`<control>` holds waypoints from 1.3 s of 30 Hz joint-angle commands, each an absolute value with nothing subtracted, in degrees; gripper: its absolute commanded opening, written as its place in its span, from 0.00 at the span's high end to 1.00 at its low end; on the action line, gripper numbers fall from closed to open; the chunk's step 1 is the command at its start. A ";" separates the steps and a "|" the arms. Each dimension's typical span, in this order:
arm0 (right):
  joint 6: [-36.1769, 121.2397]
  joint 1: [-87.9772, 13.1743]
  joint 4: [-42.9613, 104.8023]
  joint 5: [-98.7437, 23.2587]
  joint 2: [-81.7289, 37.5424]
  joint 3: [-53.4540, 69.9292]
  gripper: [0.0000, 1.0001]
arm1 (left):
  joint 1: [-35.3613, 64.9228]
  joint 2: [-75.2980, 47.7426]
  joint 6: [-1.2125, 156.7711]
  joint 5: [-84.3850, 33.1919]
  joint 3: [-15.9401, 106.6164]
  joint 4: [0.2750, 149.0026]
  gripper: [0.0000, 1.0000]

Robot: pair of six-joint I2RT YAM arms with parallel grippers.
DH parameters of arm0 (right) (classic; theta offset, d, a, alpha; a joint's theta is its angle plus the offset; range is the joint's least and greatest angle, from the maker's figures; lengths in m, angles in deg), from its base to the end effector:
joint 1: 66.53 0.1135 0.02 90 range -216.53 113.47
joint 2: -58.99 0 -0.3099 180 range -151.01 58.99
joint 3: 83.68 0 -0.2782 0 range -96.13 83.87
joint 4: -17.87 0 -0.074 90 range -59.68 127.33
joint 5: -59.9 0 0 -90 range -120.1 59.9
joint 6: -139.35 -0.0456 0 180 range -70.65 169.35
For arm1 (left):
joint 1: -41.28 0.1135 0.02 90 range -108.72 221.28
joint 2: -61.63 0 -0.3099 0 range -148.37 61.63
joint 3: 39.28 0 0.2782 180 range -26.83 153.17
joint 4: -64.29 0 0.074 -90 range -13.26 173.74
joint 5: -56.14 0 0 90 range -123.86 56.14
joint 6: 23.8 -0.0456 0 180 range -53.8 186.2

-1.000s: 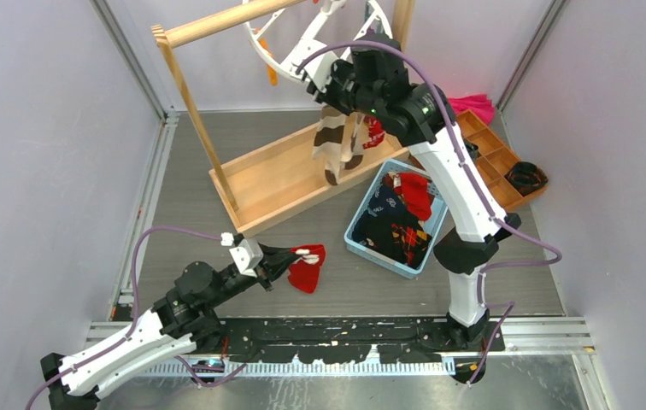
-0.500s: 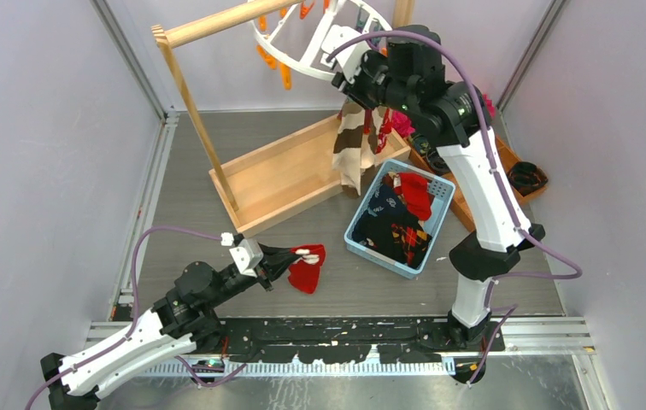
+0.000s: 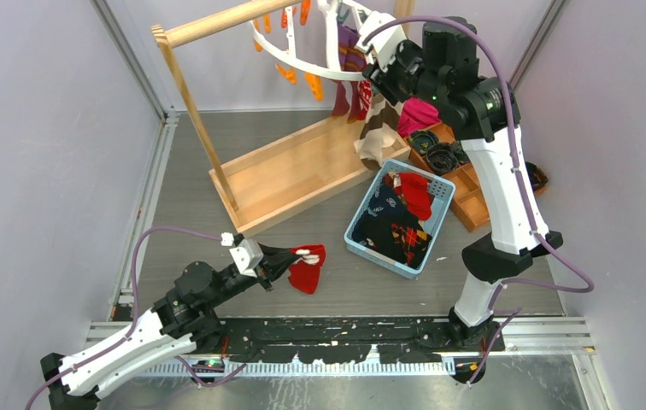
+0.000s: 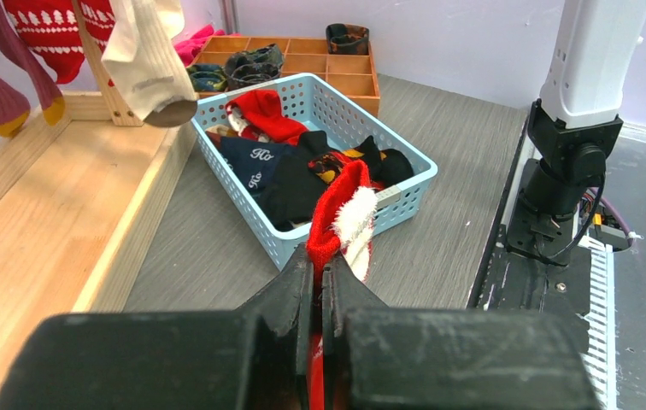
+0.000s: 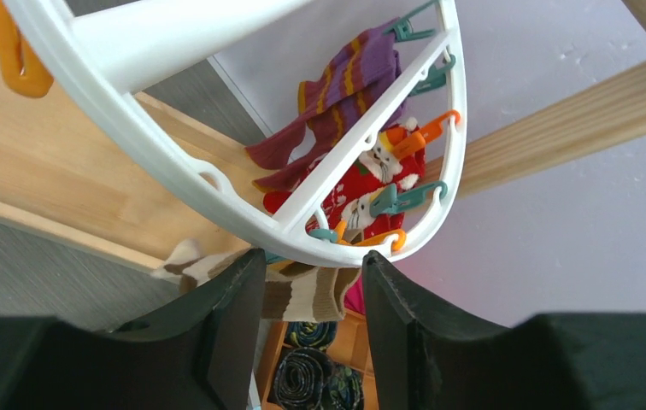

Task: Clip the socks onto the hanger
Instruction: Adjust the hanger on the clothesline.

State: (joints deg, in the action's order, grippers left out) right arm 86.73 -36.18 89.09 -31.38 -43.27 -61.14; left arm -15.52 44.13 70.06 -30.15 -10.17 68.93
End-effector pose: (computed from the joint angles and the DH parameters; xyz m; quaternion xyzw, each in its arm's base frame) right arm 0.3097 0.1825 0.6118 -0.4506 0.6595 -0.0280 0.6011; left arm 0.0608 -0.0983 0.2772 0.3170 0.5822 -0.3964 0.6351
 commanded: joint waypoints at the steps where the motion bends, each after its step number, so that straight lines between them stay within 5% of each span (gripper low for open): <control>1: 85.39 -38.12 84.45 -32.64 -39.82 -60.64 0.48 | -15.23 43.97 69.72 -29.38 -8.29 66.75 1.00; 25: 77.42 -49.81 79.24 -39.51 -39.19 -58.78 0.38 | -15.23 42.00 70.31 -28.04 -8.02 64.39 1.00; 33: 73.48 -50.71 87.33 -60.48 -36.15 -59.71 0.12 | -15.23 42.73 70.35 -28.02 -8.15 64.70 1.00; 39: 67.77 -50.67 84.78 -64.60 -35.66 -57.64 0.01 | -15.23 43.37 70.43 -27.88 -8.46 64.66 1.00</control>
